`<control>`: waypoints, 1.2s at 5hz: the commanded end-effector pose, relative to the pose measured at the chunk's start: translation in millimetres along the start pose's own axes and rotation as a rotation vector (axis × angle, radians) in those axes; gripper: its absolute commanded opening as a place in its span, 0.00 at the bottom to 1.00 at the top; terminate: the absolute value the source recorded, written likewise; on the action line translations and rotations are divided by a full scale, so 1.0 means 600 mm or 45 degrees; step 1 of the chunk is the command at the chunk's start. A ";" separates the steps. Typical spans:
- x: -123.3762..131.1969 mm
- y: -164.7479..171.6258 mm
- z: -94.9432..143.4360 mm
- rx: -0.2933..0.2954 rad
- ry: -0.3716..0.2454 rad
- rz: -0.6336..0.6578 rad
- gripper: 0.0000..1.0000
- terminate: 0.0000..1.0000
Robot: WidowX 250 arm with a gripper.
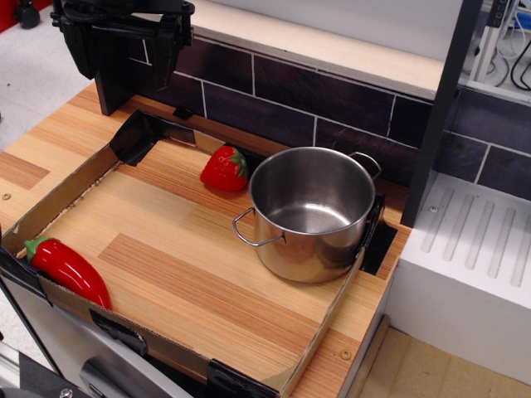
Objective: Topple metal pot
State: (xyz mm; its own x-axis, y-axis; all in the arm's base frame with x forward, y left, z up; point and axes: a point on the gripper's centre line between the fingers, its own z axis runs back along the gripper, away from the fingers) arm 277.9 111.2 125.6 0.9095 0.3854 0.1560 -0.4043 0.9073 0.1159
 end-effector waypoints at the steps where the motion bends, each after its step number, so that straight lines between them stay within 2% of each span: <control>1: 0.000 0.000 0.000 0.000 0.000 0.000 1.00 0.00; 2: -0.015 -0.053 0.005 -0.081 0.012 -0.218 1.00 0.00; 3: -0.035 -0.098 0.019 -0.210 -0.027 -0.345 1.00 0.00; 4: -0.060 -0.142 0.029 -0.335 -0.017 -0.459 1.00 0.00; 5: -0.074 -0.175 0.011 -0.334 -0.044 -0.494 1.00 0.00; 6: -0.060 -0.185 -0.011 -0.261 -0.100 -0.447 1.00 0.00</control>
State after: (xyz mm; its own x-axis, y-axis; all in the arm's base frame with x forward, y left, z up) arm 290.3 -3.3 88.8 0.9824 0.0461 0.1808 -0.0434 0.9989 -0.0189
